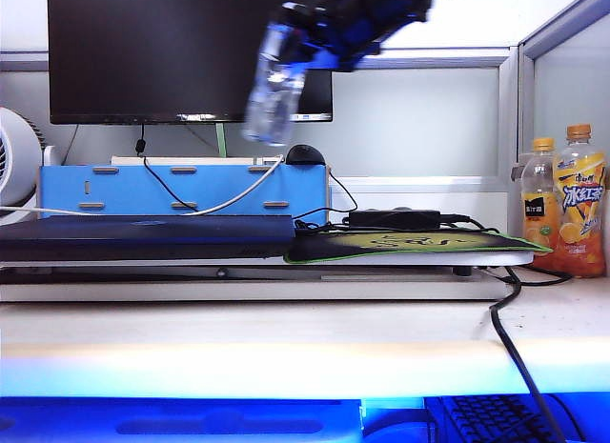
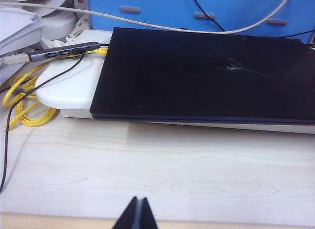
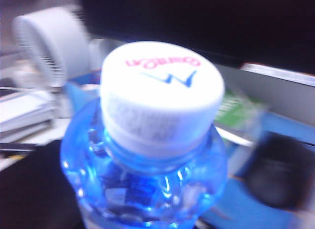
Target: Pick up the mineral water bottle and place it on the laptop.
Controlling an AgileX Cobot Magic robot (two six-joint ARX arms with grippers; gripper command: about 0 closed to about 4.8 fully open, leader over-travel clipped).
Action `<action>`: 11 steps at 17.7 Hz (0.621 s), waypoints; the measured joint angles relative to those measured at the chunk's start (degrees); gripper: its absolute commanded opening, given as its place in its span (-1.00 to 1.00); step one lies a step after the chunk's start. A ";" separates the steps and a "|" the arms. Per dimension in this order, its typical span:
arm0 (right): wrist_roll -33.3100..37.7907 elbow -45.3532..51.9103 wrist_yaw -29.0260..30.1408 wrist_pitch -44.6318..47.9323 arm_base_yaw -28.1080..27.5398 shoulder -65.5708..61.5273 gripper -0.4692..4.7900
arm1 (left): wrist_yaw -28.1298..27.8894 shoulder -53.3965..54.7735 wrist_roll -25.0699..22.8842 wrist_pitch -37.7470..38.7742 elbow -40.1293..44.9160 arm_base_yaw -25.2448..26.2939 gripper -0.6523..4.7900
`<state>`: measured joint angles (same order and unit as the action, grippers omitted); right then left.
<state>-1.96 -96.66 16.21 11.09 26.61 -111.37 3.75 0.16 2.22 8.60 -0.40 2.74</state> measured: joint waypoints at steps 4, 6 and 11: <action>-0.39 -0.70 0.24 -0.02 3.43 -2.64 -0.82 | 0.00 0.00 0.00 -0.02 0.00 0.00 -0.77; -1.57 -0.81 0.09 -0.87 5.07 -3.56 -0.82 | -0.02 0.00 0.00 0.00 0.00 0.00 -0.77; -2.78 -0.81 0.11 -3.98 7.48 -6.05 -0.82 | -0.02 0.00 0.00 0.00 0.00 0.00 -0.77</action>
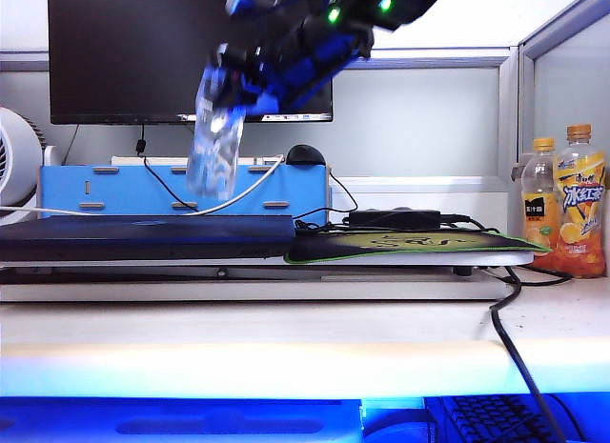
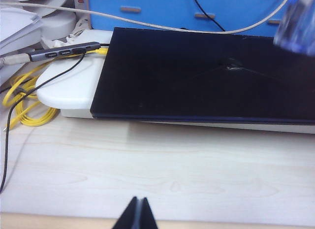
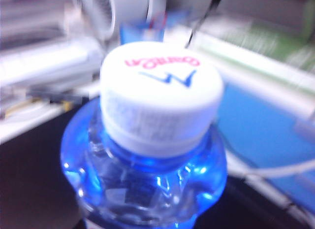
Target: Pick up the mineral water bottle and place it on the laptop.
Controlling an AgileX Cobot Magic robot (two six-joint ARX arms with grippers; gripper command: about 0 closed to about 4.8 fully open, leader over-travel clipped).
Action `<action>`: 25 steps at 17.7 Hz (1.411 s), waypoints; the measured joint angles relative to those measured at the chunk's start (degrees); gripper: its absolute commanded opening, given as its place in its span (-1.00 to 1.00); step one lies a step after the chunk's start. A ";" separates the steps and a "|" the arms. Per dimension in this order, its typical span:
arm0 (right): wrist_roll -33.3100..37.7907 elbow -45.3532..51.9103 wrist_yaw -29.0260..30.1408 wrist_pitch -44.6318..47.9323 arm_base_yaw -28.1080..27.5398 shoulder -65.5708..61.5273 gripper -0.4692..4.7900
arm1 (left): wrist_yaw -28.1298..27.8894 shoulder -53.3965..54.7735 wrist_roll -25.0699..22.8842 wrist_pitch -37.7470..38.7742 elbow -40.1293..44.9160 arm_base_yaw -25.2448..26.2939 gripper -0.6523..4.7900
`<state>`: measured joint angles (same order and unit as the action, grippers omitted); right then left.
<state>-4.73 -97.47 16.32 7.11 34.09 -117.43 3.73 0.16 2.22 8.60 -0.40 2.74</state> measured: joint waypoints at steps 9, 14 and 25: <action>-4.90 0.02 -1.60 -3.61 2.19 -0.35 1.00 | 0.00 0.02 0.00 0.00 0.00 0.00 -0.77; -5.64 -0.48 -1.25 -0.28 2.43 0.11 1.00 | 0.02 0.02 0.00 0.00 0.00 0.00 -0.77; -7.58 -1.27 -5.31 2.03 2.08 3.93 0.84 | 0.02 0.02 0.00 0.00 0.00 0.00 -0.77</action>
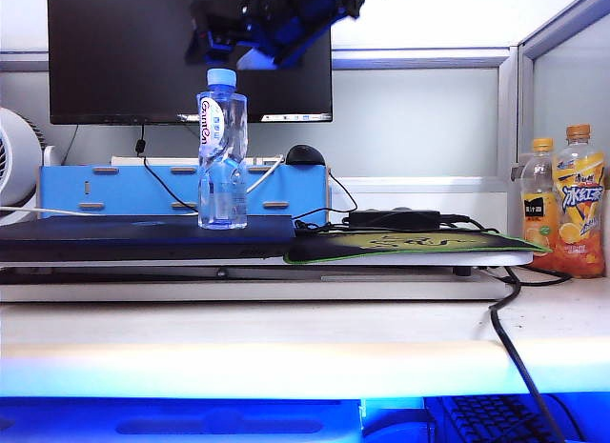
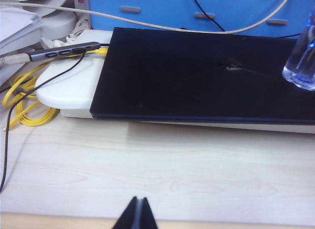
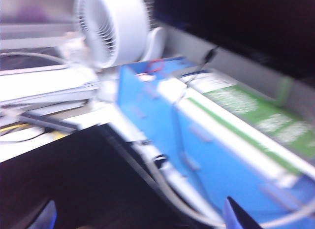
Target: Pick up the mineral water bottle and place it on the laptop.
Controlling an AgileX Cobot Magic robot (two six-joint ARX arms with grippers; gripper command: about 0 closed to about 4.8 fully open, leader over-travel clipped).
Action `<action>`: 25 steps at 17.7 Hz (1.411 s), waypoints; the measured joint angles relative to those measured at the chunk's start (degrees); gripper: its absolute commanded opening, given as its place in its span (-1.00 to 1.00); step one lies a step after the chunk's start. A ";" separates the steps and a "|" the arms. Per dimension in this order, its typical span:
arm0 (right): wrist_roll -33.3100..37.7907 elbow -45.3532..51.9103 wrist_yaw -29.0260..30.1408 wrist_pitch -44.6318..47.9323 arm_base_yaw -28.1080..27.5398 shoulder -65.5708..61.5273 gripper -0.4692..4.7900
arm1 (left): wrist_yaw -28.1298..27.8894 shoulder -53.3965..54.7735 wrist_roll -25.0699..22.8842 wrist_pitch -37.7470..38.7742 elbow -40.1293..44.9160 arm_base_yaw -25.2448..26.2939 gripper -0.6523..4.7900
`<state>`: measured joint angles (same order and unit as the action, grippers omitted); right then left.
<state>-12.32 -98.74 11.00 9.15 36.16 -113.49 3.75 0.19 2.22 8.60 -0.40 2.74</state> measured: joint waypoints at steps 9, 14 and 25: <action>-11.78 0.00 -29.94 -7.32 -0.48 21.57 -0.82 | -0.02 0.00 0.00 0.00 0.00 0.00 -0.77; -12.85 -0.04 -30.34 -16.15 -0.81 39.98 -0.82 | 0.00 -0.02 0.00 0.00 0.00 0.00 -0.77; -12.07 5.92 -35.41 -44.70 -0.81 71.10 -0.82 | -0.02 -0.02 -0.02 -0.02 0.00 0.00 -0.77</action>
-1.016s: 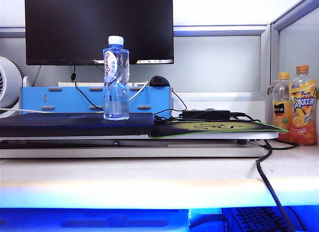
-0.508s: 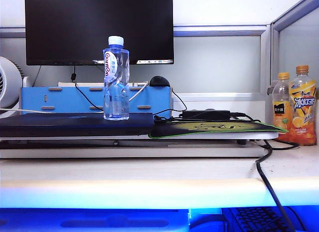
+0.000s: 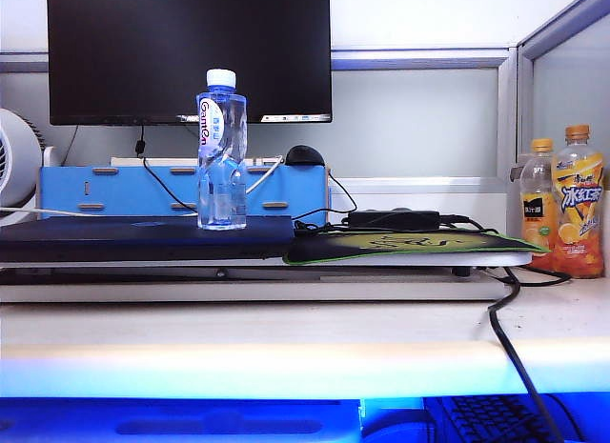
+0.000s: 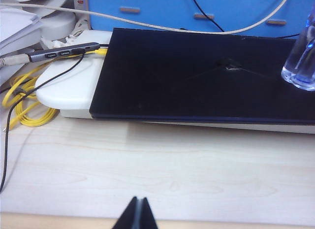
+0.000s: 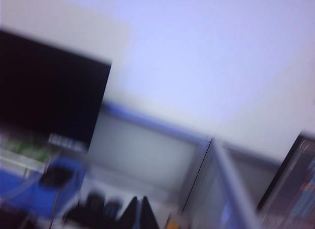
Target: Pick up the mineral water bottle and place it on the laptop.
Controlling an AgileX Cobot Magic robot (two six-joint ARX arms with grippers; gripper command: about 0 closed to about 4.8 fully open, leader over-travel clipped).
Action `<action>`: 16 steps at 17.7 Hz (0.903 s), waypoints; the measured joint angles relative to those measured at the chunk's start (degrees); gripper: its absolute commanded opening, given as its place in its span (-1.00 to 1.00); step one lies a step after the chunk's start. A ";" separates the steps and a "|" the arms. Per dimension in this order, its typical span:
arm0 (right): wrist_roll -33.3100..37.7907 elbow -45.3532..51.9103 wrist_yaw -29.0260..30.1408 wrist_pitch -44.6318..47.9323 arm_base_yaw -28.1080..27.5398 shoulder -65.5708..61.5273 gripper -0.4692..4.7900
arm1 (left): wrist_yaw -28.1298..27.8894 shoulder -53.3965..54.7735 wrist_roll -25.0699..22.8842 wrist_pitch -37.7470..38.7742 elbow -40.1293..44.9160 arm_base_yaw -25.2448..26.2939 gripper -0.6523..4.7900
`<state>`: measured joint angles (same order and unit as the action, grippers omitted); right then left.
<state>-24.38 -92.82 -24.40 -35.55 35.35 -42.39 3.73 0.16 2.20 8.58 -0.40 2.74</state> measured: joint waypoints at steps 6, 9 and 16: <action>0.39 33.79 0.57 21.66 -0.90 11.04 -0.63 | 0.02 0.00 0.02 0.00 0.00 0.00 -0.77; 5.73 53.57 9.60 29.97 -9.51 17.86 -0.62 | 0.00 0.00 0.02 0.00 0.00 0.00 -0.77; 16.74 80.74 23.85 31.65 -24.96 38.99 -0.62 | 0.02 0.00 0.02 0.02 0.00 0.00 -0.77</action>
<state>-7.64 -12.08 -0.56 -3.90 10.39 -3.40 3.75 0.16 2.22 8.60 -0.40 2.74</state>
